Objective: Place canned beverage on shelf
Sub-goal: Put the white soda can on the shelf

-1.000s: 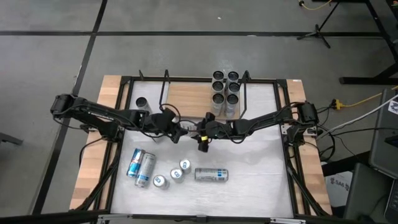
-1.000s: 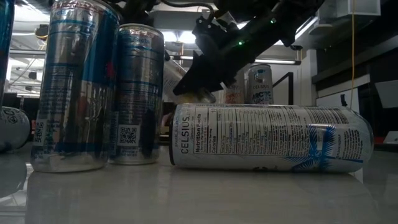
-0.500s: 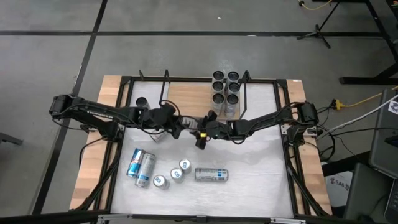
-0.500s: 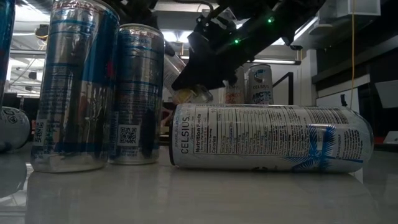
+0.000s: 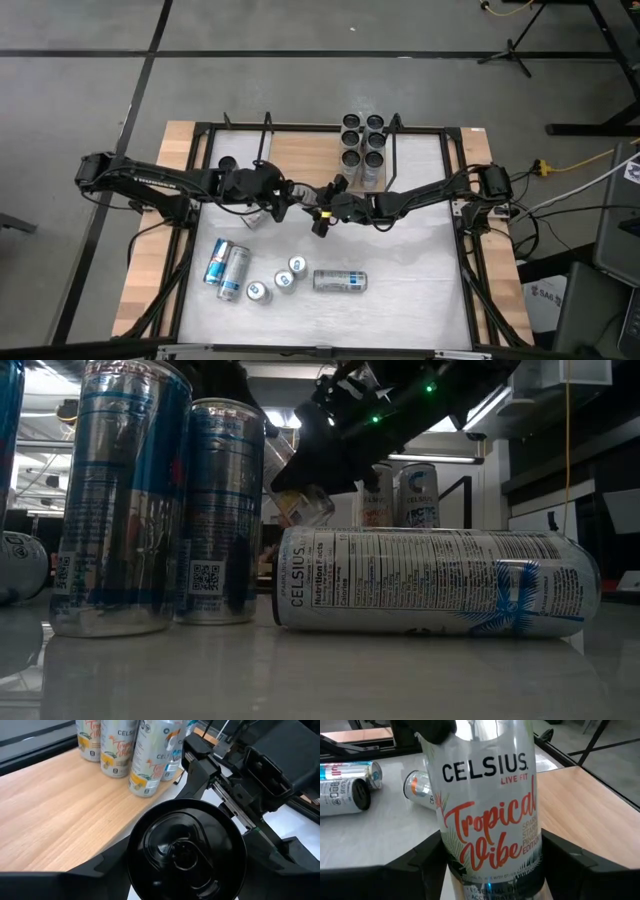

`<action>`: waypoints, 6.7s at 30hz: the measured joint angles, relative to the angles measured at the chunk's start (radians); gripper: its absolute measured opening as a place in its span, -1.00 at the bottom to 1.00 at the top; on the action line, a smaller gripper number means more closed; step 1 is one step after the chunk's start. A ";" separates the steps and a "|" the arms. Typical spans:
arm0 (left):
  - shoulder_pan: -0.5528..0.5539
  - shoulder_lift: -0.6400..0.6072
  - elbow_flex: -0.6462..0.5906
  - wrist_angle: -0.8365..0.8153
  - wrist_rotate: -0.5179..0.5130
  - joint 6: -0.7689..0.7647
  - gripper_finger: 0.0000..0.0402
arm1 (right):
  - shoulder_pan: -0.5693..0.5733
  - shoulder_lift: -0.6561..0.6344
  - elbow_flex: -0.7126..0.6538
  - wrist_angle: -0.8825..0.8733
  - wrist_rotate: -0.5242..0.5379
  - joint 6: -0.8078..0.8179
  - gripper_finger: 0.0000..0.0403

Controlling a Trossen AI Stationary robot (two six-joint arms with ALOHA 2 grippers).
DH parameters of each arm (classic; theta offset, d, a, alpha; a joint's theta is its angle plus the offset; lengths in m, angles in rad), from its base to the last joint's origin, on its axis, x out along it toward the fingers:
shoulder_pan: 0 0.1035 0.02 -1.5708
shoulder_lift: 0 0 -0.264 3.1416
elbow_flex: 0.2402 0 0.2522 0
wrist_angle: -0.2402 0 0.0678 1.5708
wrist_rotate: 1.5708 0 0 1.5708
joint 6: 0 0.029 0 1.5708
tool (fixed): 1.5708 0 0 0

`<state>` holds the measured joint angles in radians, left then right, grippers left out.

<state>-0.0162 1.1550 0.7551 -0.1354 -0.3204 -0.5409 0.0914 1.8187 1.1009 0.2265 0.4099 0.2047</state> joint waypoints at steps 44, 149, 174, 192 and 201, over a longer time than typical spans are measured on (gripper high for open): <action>-0.002 0.003 -0.002 0.149 -0.194 0.003 0.83 | 0.000 0.000 0.001 0.211 0.335 0.012 0.26; 0.024 0.004 -0.002 0.370 -0.242 0.173 0.18 | 0.000 -0.014 0.000 0.315 0.184 -0.034 0.50; 0.028 0.004 -0.002 0.368 -0.235 0.212 0.18 | 0.000 -0.116 0.001 0.163 0.145 -0.088 0.51; 0.209 0.011 -0.002 0.457 0.068 0.413 0.18 | 0.000 -0.557 0.000 -0.466 -0.022 -0.164 0.51; 0.423 0.067 0.074 0.492 0.342 0.614 0.18 | 0.000 -0.775 0.000 -0.670 -0.037 -0.184 0.51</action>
<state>0.4072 1.2224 0.8294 0.3571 0.0214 0.0733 0.0914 1.0432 1.1011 -0.4435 0.3729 0.0211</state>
